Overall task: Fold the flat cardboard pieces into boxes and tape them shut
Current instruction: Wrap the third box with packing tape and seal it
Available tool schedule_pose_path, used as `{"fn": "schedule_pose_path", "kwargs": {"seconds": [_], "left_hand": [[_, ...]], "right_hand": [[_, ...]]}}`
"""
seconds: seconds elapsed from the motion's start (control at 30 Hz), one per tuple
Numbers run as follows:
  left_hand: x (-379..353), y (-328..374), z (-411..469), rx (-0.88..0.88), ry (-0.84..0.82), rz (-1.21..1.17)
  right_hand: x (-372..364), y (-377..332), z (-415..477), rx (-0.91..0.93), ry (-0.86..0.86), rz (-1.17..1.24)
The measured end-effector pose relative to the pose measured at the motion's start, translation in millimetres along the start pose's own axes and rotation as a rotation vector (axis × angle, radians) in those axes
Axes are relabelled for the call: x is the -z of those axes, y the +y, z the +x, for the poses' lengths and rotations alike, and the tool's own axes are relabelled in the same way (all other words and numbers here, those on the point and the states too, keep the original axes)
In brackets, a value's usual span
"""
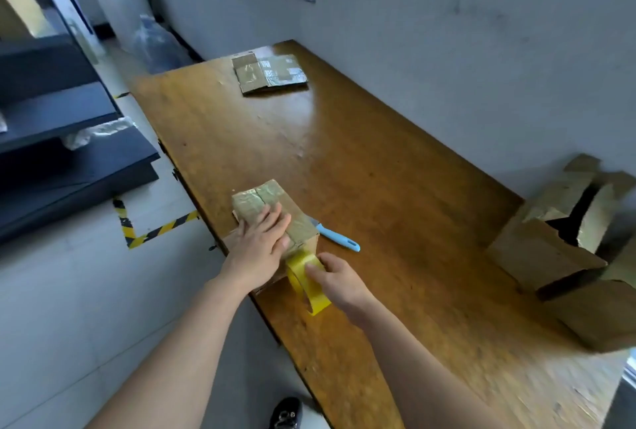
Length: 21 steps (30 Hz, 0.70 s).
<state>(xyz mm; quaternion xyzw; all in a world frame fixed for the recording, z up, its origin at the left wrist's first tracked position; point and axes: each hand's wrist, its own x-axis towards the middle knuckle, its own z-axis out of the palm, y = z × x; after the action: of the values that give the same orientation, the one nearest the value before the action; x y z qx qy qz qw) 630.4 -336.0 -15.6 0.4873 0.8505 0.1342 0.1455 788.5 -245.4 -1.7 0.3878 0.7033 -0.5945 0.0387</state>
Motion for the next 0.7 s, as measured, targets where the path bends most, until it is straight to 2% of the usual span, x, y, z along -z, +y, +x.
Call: {"fn": "schedule_pose_path", "kwargs": {"seconds": [0.17, 0.33, 0.4, 0.47, 0.57, 0.7], "left_hand": [[1, 2, -3, -0.004, 0.031, -0.049], [-3, 13, -10, 0.098, 0.109, -0.003], [-6, 19, -15, 0.154, 0.200, 0.069], [-5, 21, -17, 0.166, 0.217, 0.082], [-3, 12, -16, 0.135, 0.137, 0.159], [1, 6, -15, 0.132, 0.164, 0.165]], "right_hand": [[-6, -9, 21, -0.205, 0.103, -0.114], [-17, -17, 34, -0.223, 0.203, -0.164], [-15, -17, 33, -0.259, 0.197, -0.164], [-12, -17, 28, -0.300, 0.169, -0.129], [-12, -11, 20, -0.211, 0.111, -0.055], [-11, 6, 5, -0.042, -0.021, 0.077]]}}
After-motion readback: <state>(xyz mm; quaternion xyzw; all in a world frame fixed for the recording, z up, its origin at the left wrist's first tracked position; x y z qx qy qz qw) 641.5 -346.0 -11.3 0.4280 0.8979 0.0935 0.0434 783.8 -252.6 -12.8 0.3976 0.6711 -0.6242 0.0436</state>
